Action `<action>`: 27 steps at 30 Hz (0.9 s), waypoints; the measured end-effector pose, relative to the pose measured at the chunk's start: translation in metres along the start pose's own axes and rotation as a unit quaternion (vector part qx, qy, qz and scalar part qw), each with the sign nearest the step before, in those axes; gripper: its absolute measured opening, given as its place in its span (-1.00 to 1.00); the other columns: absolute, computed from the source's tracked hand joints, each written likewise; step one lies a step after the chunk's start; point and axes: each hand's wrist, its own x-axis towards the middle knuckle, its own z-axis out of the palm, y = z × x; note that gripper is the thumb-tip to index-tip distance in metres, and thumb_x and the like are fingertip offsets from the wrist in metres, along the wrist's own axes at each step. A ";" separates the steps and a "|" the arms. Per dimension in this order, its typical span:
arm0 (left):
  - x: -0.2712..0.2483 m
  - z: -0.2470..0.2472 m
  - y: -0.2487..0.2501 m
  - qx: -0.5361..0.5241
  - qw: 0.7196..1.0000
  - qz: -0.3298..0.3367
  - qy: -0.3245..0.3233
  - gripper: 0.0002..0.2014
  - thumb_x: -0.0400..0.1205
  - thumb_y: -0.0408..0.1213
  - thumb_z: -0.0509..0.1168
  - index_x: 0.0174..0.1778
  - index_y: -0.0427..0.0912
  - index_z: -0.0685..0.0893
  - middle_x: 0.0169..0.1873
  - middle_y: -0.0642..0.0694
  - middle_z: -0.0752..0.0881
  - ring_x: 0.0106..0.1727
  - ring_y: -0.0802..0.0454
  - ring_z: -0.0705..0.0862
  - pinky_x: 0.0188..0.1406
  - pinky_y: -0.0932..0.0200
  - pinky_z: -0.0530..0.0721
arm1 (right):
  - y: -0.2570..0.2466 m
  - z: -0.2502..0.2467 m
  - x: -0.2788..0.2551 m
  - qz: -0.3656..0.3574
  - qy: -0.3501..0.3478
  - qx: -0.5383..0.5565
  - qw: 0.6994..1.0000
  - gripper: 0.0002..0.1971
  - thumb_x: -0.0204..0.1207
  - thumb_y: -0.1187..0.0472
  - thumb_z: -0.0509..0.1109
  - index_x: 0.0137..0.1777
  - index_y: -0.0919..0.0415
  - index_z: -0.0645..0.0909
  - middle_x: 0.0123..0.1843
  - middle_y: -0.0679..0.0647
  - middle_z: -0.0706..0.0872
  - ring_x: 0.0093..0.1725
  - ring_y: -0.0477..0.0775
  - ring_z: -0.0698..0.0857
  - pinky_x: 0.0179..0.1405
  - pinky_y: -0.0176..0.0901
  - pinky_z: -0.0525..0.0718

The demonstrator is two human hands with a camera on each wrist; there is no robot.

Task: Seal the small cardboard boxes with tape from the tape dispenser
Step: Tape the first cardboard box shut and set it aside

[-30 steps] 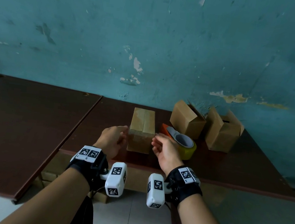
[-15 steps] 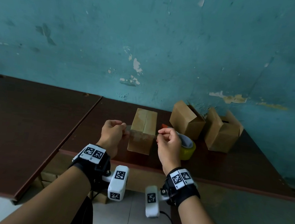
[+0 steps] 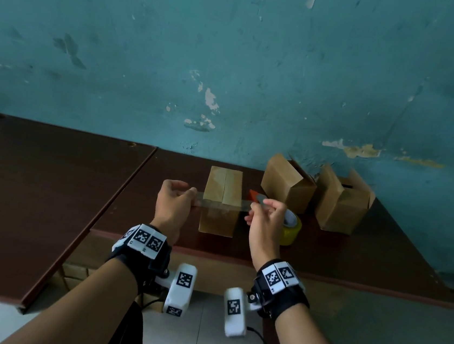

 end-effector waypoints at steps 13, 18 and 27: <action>0.000 0.000 -0.006 0.031 0.998 -0.043 -0.043 -0.37 0.47 -0.17 0.70 0.36 -0.16 0.54 0.15 -0.21 0.75 0.10 -0.11 0.85 0.19 -0.10 0.84 | -0.007 0.005 0.021 0.148 -0.029 0.120 0.981 -0.61 0.55 0.45 0.61 0.30 0.22 0.60 0.12 0.18 0.81 0.06 0.11 0.82 -0.05 -0.11 0.77; 0.012 -0.005 -0.014 -0.034 0.991 -0.107 -0.077 -0.34 0.47 -0.14 0.70 0.39 -0.27 0.55 0.21 -0.33 0.78 0.18 -0.17 0.85 0.23 -0.12 0.84 | -0.005 0.006 0.022 0.205 -0.033 0.203 0.957 -0.61 0.55 0.53 0.54 0.32 0.25 0.62 0.11 0.25 0.83 0.07 0.16 0.82 -0.01 -0.05 0.74; 0.020 0.007 -0.033 0.025 0.996 -0.083 -0.033 -0.73 0.74 -0.12 0.43 -0.05 -0.29 0.66 -0.32 -0.09 0.66 -0.26 0.05 0.69 -0.18 0.11 0.76 | 0.013 0.010 0.012 0.135 -0.047 0.104 0.984 -0.82 0.72 0.13 0.53 0.22 0.16 0.68 0.10 0.14 0.80 -0.13 -0.01 0.77 -0.14 -0.18 0.77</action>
